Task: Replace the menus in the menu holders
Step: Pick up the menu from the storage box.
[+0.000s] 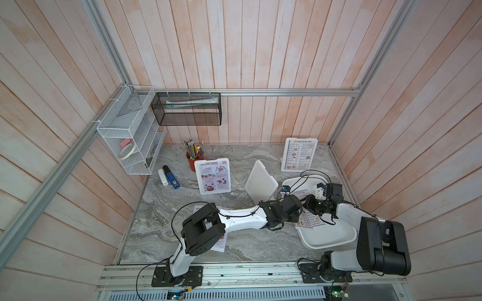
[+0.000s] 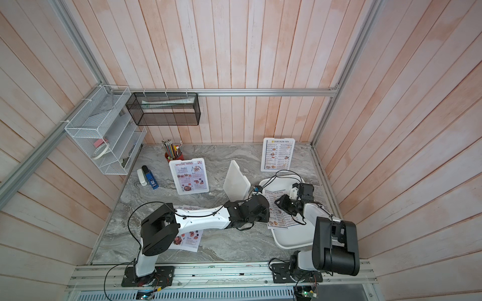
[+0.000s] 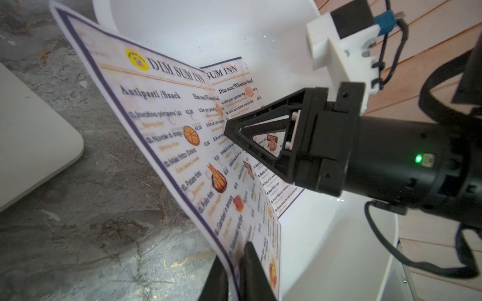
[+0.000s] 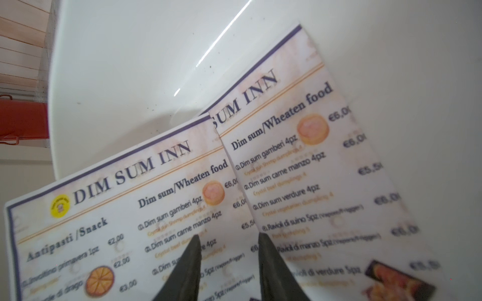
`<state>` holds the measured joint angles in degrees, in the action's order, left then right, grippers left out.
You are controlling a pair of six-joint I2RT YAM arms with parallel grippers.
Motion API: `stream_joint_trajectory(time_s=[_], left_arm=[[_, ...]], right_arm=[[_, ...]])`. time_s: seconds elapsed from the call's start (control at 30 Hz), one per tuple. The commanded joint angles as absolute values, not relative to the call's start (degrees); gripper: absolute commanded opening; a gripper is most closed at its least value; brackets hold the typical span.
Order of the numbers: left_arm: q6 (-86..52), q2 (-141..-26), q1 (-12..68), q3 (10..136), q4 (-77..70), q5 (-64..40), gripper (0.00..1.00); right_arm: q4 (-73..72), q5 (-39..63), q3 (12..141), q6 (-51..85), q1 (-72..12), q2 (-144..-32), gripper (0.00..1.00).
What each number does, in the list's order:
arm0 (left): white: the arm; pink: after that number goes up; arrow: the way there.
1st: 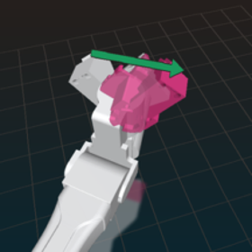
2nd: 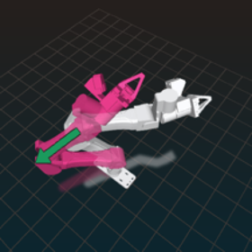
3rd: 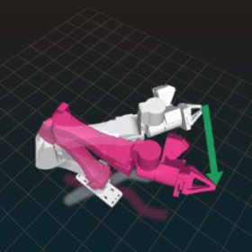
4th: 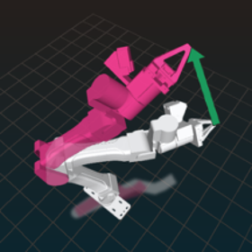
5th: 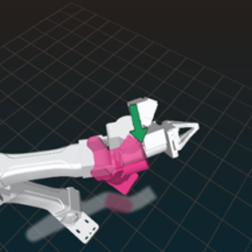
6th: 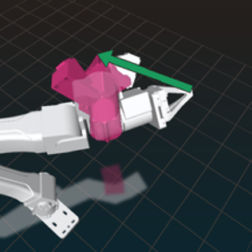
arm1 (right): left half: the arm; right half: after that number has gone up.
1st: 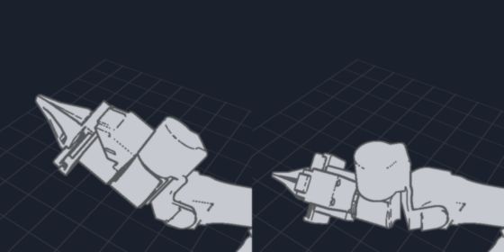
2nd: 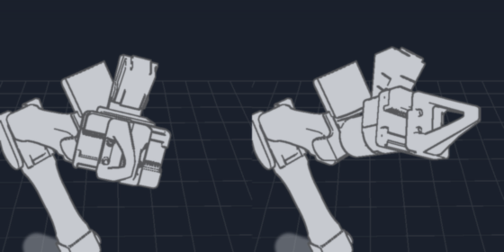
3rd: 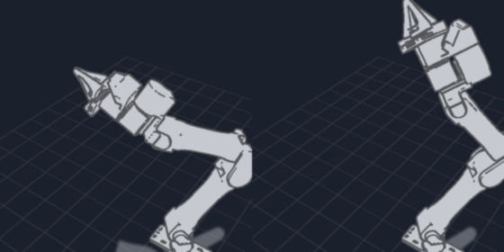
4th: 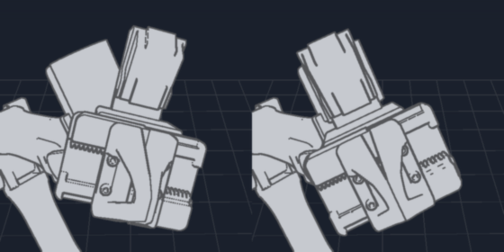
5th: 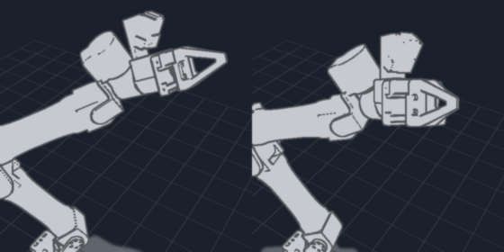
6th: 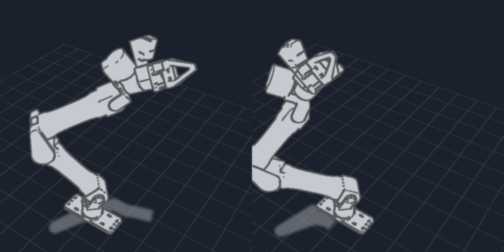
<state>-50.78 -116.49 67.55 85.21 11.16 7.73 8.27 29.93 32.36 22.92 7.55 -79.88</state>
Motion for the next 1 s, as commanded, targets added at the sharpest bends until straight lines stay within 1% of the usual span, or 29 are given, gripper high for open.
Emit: stream_joint_trajectory(time_s=[0.0,0.13,0.23,0.4,0.6,0.7,0.83,0.97], left_arm=[[-50.8,-117.34,67.32,86.49,11.99,7.73,0.1],[-50.41,-116.32,67.25,86.75,12.19,7.48,0.07],[-49.66,-114.94,67.3,87.08,12.62,6.96,0.07],[-47.36,-112.06,67.29,88.43,14.5,5.99,0.06],[-45.74,-106.23,67.24,89.55,16.56,7.56,0.06],[-44.16,-102.94,67.16,90.43,17.06,7.19,0.06],[-41.04,-97.08,66.85,90.7,19.71,9.5,0.06],[-37.88,-90.8,62.88,90.61,24.17,6.55,0.06]], right_arm=[[10.69,29.44,33.76,22.64,7.56,-77.91,0.39],[13.05,27.31,36.86,22.12,7.68,-75.5,0.45],[14.86,25.54,40.0,21.97,7.96,-73.52,0.49],[15.92,25.8,45.19,21.98,8.85,-69.3,0.52],[14.87,26.37,52.32,23.61,8.87,-64.53,0.56],[15.47,29.8,57.54,23.82,8.86,-64.73,0.56],[12.63,40.05,61.41,23.57,8.82,-64.39,0.56],[5.96,48.3,62.34,27.33,8.68,-63.0,0.56]])
